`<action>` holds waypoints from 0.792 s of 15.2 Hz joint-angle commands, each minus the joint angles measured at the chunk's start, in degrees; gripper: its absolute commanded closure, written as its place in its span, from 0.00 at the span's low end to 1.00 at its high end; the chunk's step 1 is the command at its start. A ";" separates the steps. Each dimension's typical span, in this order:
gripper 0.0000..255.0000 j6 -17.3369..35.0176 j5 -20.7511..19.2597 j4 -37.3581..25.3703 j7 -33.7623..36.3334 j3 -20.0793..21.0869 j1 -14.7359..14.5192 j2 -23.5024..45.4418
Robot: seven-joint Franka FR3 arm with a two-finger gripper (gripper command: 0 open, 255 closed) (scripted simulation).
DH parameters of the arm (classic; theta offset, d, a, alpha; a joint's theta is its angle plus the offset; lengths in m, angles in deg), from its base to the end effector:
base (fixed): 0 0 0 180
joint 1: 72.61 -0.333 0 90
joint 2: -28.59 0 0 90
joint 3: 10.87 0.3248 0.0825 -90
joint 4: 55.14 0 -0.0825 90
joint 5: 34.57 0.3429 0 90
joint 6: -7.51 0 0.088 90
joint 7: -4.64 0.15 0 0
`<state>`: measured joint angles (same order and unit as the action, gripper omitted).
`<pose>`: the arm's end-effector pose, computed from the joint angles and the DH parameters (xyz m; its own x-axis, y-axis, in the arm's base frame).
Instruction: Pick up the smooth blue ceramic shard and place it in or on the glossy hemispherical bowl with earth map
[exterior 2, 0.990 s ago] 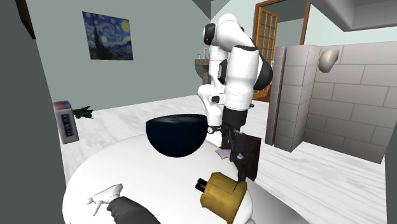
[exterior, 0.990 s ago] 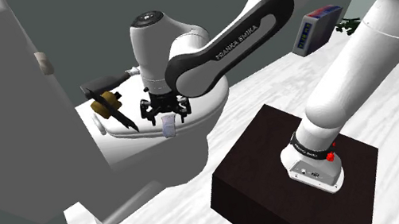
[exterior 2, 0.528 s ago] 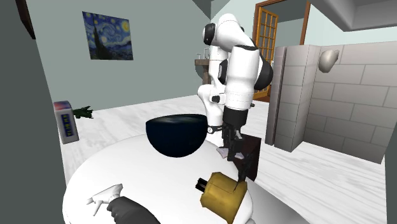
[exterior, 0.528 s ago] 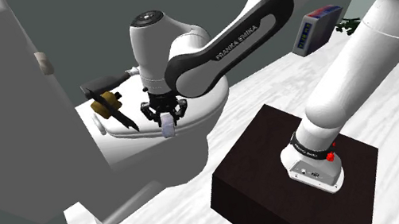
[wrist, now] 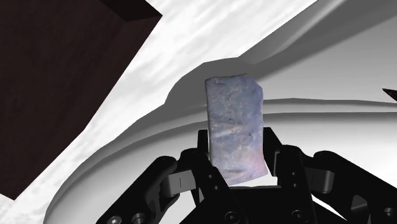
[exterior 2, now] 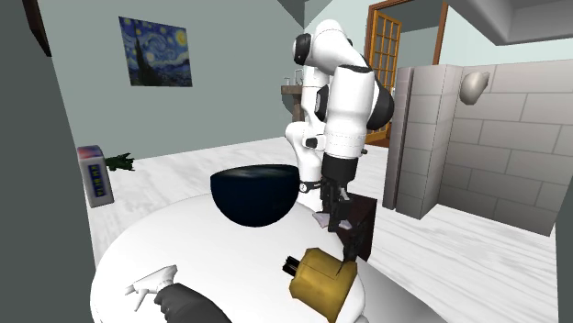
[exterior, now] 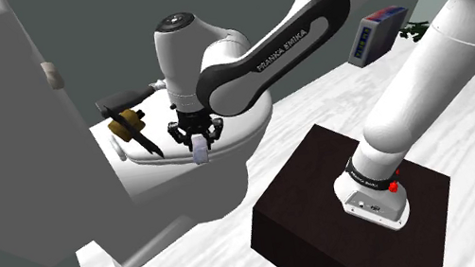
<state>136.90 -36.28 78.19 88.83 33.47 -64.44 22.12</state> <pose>0.3759 0.2738 0.3646 0.6772 -0.7287 0.1025 -0.7325 -0.6808 0.0000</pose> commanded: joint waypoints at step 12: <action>1.00 -9.47 4.39 -4.94 -4.08 -2.07 -0.78 -5.60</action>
<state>128.21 -32.10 73.76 84.99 31.57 -65.19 16.84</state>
